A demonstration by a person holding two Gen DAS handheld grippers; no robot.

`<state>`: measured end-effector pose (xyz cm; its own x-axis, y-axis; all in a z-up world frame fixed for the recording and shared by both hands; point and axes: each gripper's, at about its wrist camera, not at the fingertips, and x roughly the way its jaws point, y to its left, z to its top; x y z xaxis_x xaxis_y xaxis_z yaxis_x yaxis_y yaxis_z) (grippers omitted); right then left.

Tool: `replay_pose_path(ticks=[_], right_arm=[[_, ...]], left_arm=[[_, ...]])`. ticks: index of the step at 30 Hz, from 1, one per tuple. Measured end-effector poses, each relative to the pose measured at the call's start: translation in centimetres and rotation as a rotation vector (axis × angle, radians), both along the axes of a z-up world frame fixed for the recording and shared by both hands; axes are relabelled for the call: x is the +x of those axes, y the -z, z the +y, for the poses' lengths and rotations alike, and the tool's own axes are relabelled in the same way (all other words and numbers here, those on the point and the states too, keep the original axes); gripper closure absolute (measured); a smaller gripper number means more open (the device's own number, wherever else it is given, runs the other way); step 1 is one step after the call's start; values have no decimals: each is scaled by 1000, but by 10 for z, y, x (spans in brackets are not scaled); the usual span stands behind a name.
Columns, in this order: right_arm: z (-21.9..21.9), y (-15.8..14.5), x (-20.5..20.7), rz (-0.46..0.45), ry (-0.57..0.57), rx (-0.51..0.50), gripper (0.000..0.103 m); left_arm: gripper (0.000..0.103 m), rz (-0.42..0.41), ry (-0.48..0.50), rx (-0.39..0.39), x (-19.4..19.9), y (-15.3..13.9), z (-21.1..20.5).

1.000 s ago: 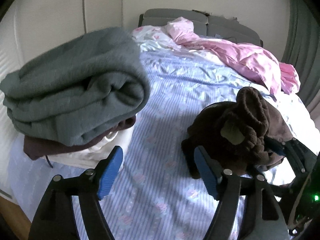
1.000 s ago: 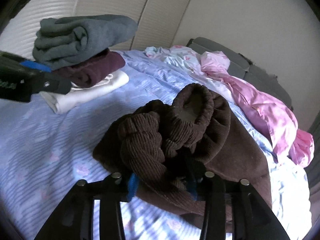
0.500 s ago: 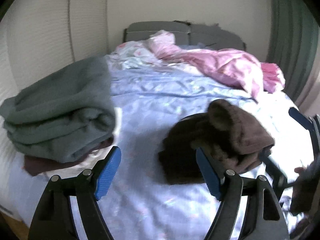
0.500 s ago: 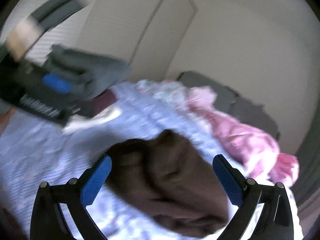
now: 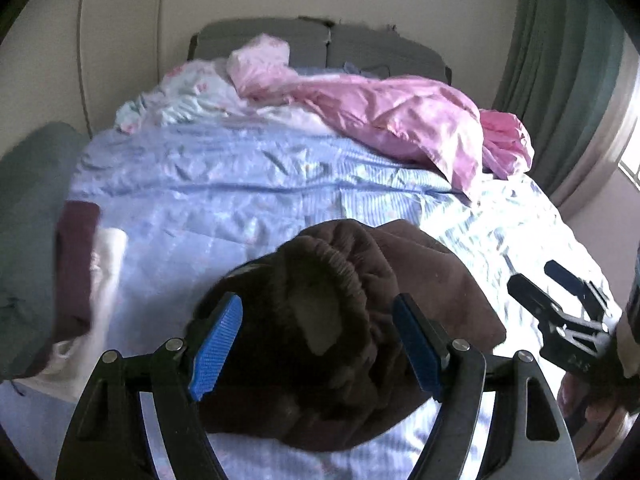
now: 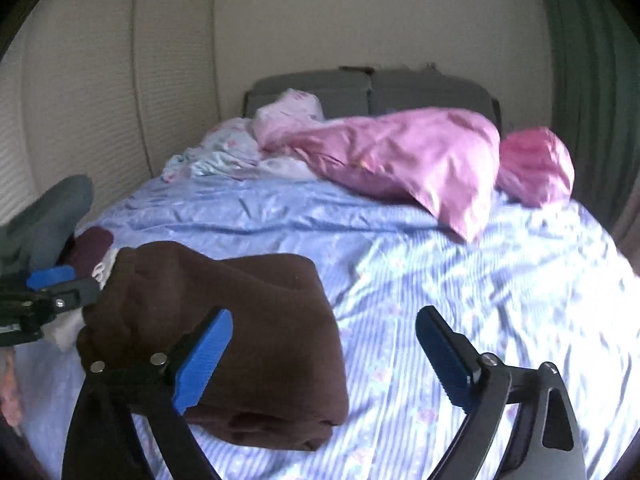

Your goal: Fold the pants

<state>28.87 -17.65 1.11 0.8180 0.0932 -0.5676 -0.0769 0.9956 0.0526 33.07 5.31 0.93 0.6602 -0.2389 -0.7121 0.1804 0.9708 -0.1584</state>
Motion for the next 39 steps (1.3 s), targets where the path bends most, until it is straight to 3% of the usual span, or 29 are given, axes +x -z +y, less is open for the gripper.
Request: replay_pose_path(ticks=[4, 6, 8, 13, 17, 19, 21, 23, 25, 27, 30, 35, 39], right_arm=[[-12, 4, 4, 21, 28, 28, 11], [-15, 6, 5, 32, 35, 42, 11], [-18, 7, 8, 40, 39, 50, 12], [-23, 9, 10, 56, 39, 79, 13], [-21, 14, 11, 81, 23, 111, 13], [-17, 21, 12, 103, 12, 111, 13], [-10, 29, 12, 126, -3, 102, 13], [-2, 38, 12, 151, -23, 77, 13], [4, 45, 11, 162, -38, 57, 13], [7, 49, 12, 174, -45, 56, 13], [4, 51, 15, 192, -43, 85, 13], [1, 54, 15, 202, -36, 86, 13], [0, 54, 17, 209, -35, 96, 13]], left_arm=[[31, 45, -38, 2, 13, 13, -3], [67, 79, -48, -14, 16, 18, -2], [77, 69, -78, -36, 10, 17, 7], [78, 77, -105, -137, -10, 6, 39], [77, 152, -130, -186, -16, 25, 62], [70, 203, -136, -224, -16, 41, 71], [51, 232, -143, -241, -17, 50, 75], [44, 254, -143, -251, -18, 58, 75], [44, 272, -145, -288, -19, 64, 77], [57, 301, -136, -353, -18, 71, 77], [64, 353, -115, -440, -14, 83, 73], [73, 373, -117, -473, -9, 92, 69], [76, 268, -115, -376, -13, 65, 68]])
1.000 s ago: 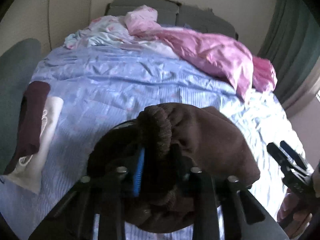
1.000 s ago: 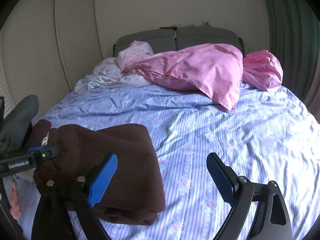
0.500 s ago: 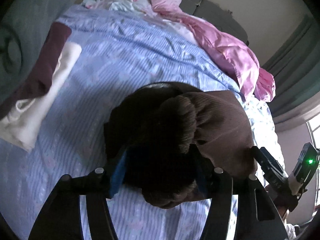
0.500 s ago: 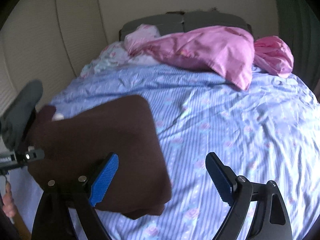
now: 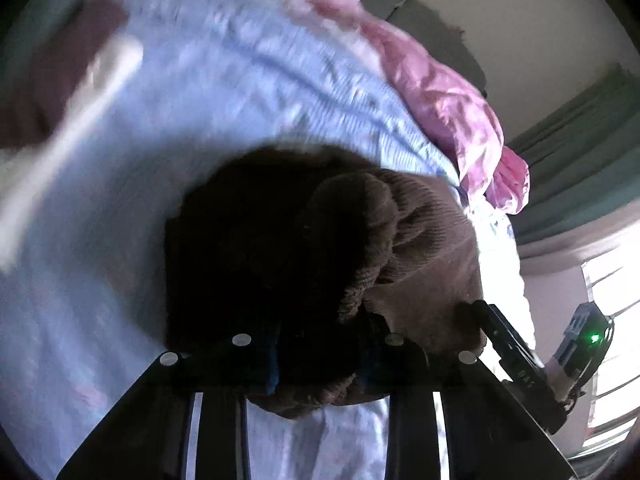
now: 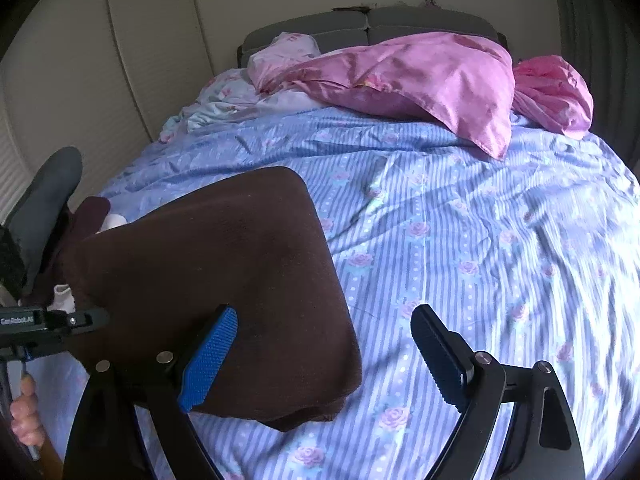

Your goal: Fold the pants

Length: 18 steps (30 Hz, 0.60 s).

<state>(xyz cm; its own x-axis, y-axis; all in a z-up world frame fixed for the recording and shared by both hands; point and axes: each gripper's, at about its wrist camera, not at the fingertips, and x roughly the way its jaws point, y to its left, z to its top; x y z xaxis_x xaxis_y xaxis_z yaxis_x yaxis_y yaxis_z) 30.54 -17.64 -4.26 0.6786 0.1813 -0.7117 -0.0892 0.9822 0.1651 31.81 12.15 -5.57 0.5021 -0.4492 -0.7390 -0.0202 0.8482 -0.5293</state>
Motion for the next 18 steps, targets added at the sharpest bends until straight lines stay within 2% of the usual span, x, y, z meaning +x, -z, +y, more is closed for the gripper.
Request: replay_pose_path(ticks=[2, 4, 6, 7, 9, 12, 14, 18], right_arm=[[2, -4, -1, -14, -3, -3, 13], [6, -13, -4, -48, -9, -12, 13], [11, -19, -5, -67, -17, -5, 13], [13, -20, -4, -66, -20, 5, 13], [16, -16, -2, -53, -22, 17, 13], [20, 0, 1, -17, -33, -9, 13], [18, 14, 4, 21, -30, -13, 13], [5, 33, 10, 88, -24, 58, 13]], left_arm=[[76, -91, -15, 58, 1, -27, 3], [75, -124, -23, 118, 9, -41, 7], [75, -76, -9, 159, 21, -33, 12], [75, -28, -1, 164, 27, -20, 15], [73, 13, -3, 170, 30, 2, 21], [66, 12, -18, 139, 28, 21, 26], [64, 2, -2, 168, 28, 24, 23], [61, 9, 19, 197, 27, 20, 20]])
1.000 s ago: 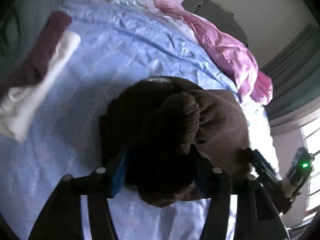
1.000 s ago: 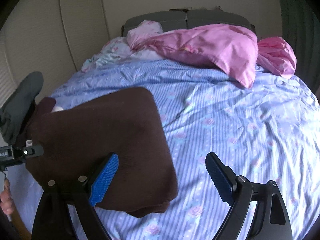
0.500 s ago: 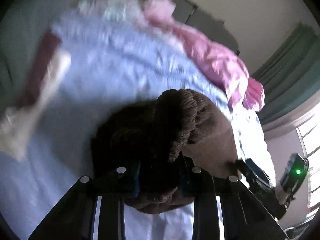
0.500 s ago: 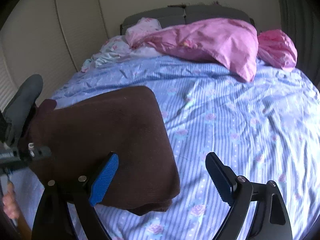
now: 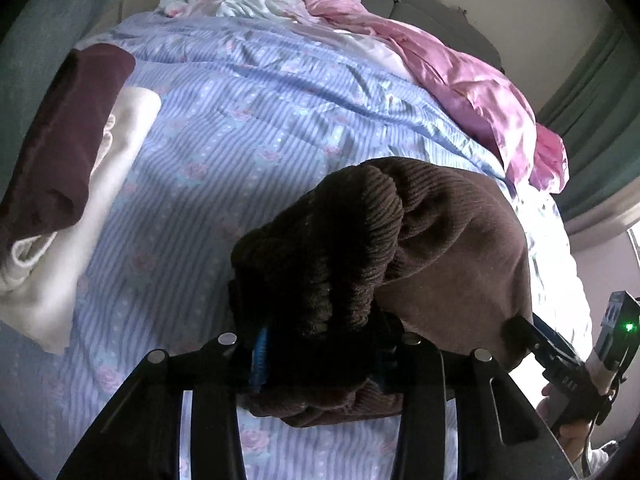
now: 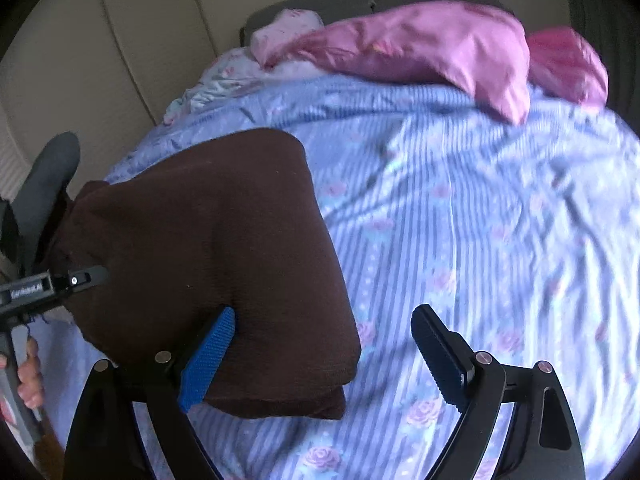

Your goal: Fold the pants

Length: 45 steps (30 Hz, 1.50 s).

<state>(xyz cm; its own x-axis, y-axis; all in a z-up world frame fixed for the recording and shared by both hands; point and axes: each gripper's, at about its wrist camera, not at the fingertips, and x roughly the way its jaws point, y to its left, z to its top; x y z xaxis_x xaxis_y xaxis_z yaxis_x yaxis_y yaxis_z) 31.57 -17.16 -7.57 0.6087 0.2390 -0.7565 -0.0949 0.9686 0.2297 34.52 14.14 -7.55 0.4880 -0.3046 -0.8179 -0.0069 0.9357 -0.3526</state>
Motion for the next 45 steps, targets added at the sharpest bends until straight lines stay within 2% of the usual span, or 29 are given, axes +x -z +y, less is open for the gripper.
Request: replay_pose_path(ticks=[1, 2, 3, 4, 5, 7, 10, 16, 21, 23, 26, 28, 29, 30, 31, 33, 35, 39, 42, 45], right_arm=[[0, 0, 0, 6, 2, 5, 13], [0, -2, 0, 10, 4, 5, 13], [1, -6, 0, 10, 7, -1, 13], [4, -12, -2, -4, 7, -18, 13], [7, -18, -4, -27, 2, -32, 13], [13, -32, -7, -99, -14, -65, 12], [18, -36, 1, -120, -18, -81, 12], [6, -4, 27, -14, 32, 53, 12], [3, 18, 37, 22, 34, 135, 12], [3, 27, 42, 47, 31, 166, 13], [2, 35, 48, 67, 21, 207, 12], [3, 37, 50, 72, 11, 216, 13], [2, 38, 51, 77, 9, 226, 17], [3, 38, 51, 82, 2, 241, 32], [4, 37, 52, 92, -20, 284, 40], [3, 34, 50, 109, -13, 317, 49], [8, 22, 46, 86, -35, 277, 55], [18, -9, 30, 23, -70, 210, 61], [15, -34, 13, -36, -71, 196, 62], [4, -61, -6, -90, -63, 217, 62]], left_arm=[[60, 9, 0, -7, 0, -1, 2], [53, 15, -7, -11, 0, -2, 4], [31, 27, -25, 8, 0, -2, 5], [16, 43, -47, 46, 0, -2, 7], [6, 47, -45, 55, -1, -1, 9], [9, 59, -34, 0, -2, 2, 13], [9, 72, -34, -43, 0, 8, 15], [4, 100, -33, -145, 2, 28, 15], [3, 109, -35, -257, 6, 50, 14], [2, 92, -43, -262, 6, 55, 12], [3, 89, -60, -268, 6, 55, 11], [8, 89, -69, -268, 6, 54, 10], [15, 87, -78, -264, 4, 51, 9], [25, 83, -87, -262, 3, 48, 9], [31, 74, -99, -266, 1, 42, 10], [43, 68, -110, -256, -2, 31, 11], [48, 55, -125, -244, -5, 21, 12], [53, 2, -110, -211, -17, -5, 7], [53, -46, -83, -215, -31, -32, 4], [53, -137, -50, -187, -48, -71, -1]])
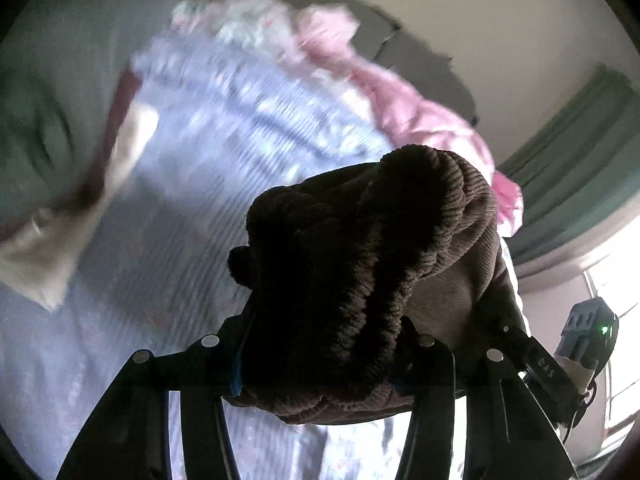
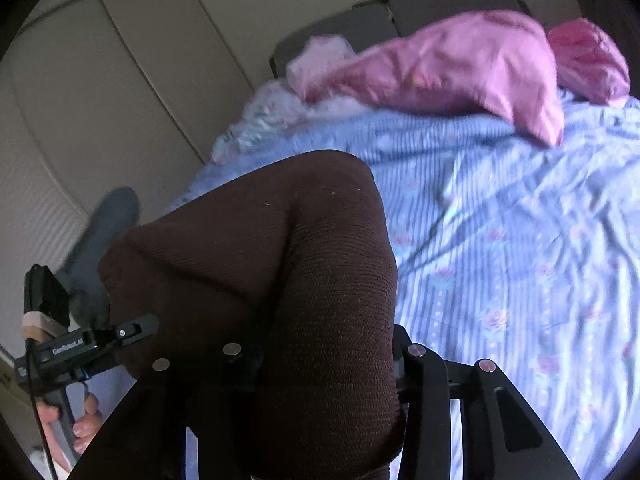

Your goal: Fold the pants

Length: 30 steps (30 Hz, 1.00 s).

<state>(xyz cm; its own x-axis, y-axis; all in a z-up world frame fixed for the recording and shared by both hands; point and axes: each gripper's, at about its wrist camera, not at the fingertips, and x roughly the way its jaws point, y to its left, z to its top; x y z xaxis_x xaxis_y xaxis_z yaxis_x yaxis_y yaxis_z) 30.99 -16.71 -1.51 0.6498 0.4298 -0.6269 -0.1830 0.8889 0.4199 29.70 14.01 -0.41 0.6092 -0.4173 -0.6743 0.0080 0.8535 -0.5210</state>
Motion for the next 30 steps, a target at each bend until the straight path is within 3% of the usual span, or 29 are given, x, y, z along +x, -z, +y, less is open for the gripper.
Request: replay_pose_path(ticks=[8, 17, 23, 30], right_arm=[[7, -86, -49, -166, 12, 53, 62], [108, -177, -58, -329, -130, 64, 62], [200, -205, -24, -296, -240, 107, 62], [292, -205, 9, -263, -328, 65, 62]], left_arm=[[53, -168, -1, 25, -47, -98, 32], [53, -231, -128, 93, -72, -184, 143], [53, -208, -229, 120, -66, -205, 225], [52, -137, -299, 69, -35, -176, 307]])
